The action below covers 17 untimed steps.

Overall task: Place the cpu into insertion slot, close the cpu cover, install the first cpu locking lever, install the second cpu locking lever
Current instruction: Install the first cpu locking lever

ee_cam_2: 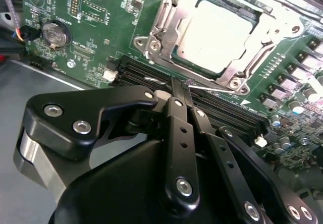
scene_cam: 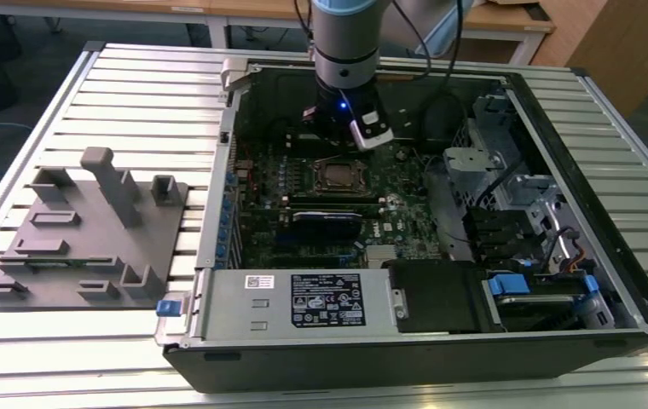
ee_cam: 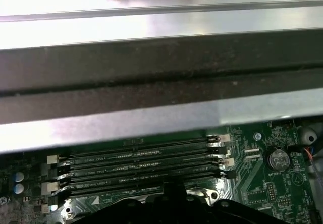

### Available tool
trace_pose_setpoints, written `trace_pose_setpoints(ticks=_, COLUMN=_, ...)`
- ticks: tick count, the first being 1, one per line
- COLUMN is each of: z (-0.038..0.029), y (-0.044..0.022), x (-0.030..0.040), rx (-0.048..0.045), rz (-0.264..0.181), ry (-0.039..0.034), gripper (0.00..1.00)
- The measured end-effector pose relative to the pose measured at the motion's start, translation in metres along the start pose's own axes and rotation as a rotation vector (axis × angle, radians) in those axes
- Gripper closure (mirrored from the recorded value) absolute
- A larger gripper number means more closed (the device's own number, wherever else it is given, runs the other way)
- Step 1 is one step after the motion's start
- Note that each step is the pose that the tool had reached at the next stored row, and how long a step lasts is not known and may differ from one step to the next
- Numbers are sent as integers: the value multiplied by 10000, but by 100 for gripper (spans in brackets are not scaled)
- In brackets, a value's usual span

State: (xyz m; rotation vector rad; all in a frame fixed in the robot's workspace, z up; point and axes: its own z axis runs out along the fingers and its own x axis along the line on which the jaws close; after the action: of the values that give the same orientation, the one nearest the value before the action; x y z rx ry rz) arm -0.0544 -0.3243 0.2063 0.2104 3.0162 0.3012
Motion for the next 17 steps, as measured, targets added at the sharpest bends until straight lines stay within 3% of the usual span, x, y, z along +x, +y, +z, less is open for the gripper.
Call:
trace_pose_setpoints(ticks=10, z=44, y=15, x=25, rx=16, rz=271, ry=-128, gripper=90)
trace_pose_setpoints(ticks=17, z=51, y=18, x=26, rx=15, rz=287, ry=-136, gripper=90)
